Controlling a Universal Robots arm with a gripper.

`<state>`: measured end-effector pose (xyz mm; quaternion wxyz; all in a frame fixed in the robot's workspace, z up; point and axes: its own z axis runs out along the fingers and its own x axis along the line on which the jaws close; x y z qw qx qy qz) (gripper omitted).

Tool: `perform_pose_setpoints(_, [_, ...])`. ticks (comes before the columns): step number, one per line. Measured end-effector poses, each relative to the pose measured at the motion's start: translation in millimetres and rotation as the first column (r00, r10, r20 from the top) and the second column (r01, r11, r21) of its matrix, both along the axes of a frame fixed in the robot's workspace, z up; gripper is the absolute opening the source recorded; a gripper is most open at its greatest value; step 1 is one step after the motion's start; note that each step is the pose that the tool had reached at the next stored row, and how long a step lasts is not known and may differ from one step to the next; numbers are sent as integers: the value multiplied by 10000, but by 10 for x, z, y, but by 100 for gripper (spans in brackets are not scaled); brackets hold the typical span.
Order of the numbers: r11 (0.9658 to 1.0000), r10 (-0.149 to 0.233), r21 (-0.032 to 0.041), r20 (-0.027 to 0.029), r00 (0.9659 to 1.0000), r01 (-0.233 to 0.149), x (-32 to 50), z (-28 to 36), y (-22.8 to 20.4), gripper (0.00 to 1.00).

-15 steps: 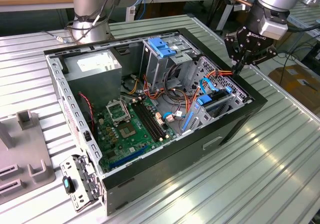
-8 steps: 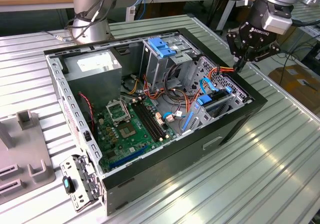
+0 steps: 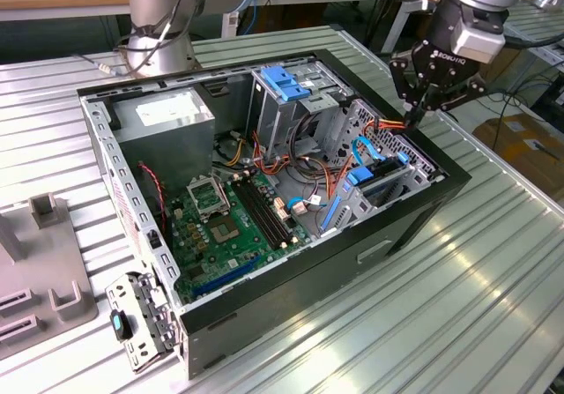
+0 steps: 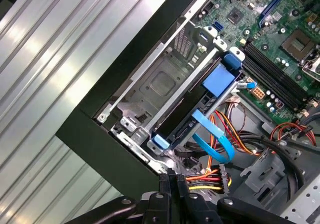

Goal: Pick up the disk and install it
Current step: 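Insert the second disk wire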

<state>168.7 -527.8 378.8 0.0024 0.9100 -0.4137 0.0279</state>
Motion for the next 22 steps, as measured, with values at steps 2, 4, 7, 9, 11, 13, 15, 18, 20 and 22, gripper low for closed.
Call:
perform_pose_setpoints(2, [10000, -3, 0, 1, 10000, 3, -25, 0, -1, 16])
perform_pose_setpoints(4, [9999, -160, 0, 2, 9999, 160, -27, -1, 0, 16])
perform_pose_setpoints(7, [9978, -655, 0, 1, 9978, 655, -28, -4, -1, 16])
perform_pose_setpoints(9, [9953, -972, 0, 1, 9953, 972, -27, -6, 0, 16])
perform_pose_setpoints(11, [9925, -1223, -1, 2, 9925, 1223, -27, -6, -1, 16])
perform_pose_setpoints(13, [9925, -1225, -1, 1, 9925, 1225, -27, -6, 0, 16])
perform_pose_setpoints(15, [9925, -1226, -1, 1, 9925, 1226, -27, -6, 0, 16])
perform_pose_setpoints(18, [9919, -1268, -1, 1, 9919, 1268, -27, -7, 0, 16])
perform_pose_setpoints(20, [9900, -1409, -1, 1, 9900, 1409, -26, -9, 0, 16])
perform_pose_setpoints(22, [9835, -1809, -1, 1, 9835, 1809, -26, -15, 0, 16])
